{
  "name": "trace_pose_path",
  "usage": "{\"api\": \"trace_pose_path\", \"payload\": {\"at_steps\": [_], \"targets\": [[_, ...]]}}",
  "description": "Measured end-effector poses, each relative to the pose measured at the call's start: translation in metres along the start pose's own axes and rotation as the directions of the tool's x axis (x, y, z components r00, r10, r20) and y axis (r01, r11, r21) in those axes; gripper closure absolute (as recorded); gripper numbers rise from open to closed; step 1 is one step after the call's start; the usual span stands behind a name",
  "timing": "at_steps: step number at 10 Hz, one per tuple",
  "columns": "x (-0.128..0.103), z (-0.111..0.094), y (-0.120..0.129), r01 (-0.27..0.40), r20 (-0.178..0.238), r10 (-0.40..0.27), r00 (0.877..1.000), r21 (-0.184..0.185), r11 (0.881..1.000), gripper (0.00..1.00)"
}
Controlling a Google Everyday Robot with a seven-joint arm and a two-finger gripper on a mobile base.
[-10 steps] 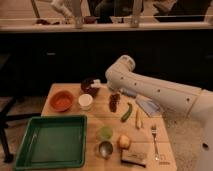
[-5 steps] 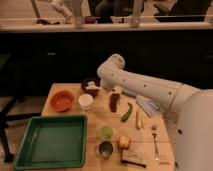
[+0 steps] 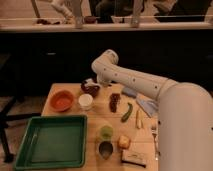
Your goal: Wipe purple bowl with brush
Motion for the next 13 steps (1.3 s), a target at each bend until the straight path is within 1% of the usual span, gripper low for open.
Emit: {"api": "trace_pose_path", "payload": {"at_steps": [2,3,4,6,8,11,13], "targets": [[0.003,0.004,-0.009,-0.008,-0.018,0.008,1.000,0.006,1.000,1.00],[0.008,0.010,-0.011,-0.016,-0.031,0.016,0.999,0.000,1.000,1.00],[0.013,0.017,-0.010,-0.022,-0.039,0.021,0.999,-0.006,1.000,1.00],[0.021,0.040,-0.003,-0.032,-0.063,0.030,0.998,-0.033,0.999,1.00],[0.022,0.047,0.001,-0.039,-0.068,0.036,0.997,-0.046,0.998,1.00],[0.016,0.046,-0.001,-0.031,-0.065,0.028,0.998,-0.045,0.999,1.00],[0.008,0.049,-0.007,-0.018,-0.068,0.015,0.998,-0.042,0.999,1.00]]}}
